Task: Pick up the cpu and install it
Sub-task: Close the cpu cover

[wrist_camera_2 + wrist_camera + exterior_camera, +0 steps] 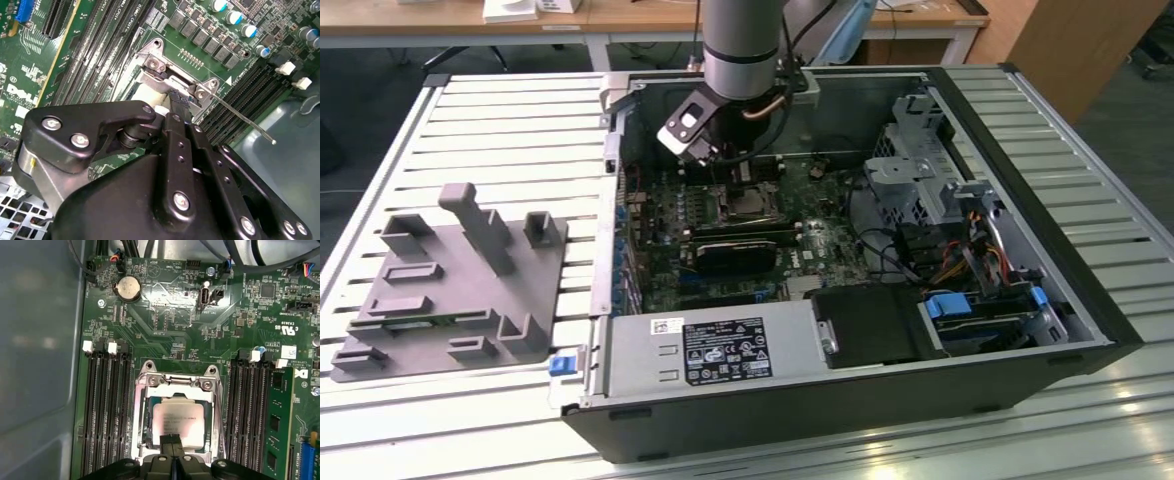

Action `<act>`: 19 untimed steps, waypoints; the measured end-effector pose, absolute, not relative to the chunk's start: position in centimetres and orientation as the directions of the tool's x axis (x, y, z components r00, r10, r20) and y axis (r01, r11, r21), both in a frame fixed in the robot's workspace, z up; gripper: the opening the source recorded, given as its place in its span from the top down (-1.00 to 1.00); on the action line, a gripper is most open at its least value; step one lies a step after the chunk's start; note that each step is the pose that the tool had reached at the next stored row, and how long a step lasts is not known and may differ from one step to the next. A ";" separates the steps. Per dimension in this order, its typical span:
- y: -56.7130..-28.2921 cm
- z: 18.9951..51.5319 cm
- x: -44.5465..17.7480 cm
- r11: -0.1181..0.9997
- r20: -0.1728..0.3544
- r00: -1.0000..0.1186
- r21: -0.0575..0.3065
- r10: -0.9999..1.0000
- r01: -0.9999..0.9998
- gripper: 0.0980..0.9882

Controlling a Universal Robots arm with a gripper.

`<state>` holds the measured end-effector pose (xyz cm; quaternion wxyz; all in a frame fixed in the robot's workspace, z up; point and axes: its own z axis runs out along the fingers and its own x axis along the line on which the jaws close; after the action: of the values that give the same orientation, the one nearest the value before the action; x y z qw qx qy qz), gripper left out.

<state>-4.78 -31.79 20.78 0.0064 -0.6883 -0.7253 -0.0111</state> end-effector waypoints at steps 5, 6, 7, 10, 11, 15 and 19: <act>-31.8 20.3 -4.8 0.052 0.024 -0.052 0.007 0.998 0.999 0.98; -31.8 20.3 -4.8 0.052 0.024 -0.052 0.007 0.998 0.999 0.98; -31.8 20.2 -4.8 0.052 0.024 -0.052 0.007 0.998 0.999 0.98; -31.8 20.1 -4.8 0.052 0.024 -0.052 0.007 0.998 0.999 0.98; -31.8 20.1 -4.7 0.052 0.024 -0.052 0.007 0.998 0.999 0.98; -31.8 20.0 -4.0 0.052 0.025 -0.052 0.007 0.998 0.999 0.98; -31.8 20.1 -3.6 0.052 0.025 -0.052 0.007 0.998 0.999 0.98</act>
<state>-3.63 -31.76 20.13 0.0064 -0.6883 -0.7253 -0.0112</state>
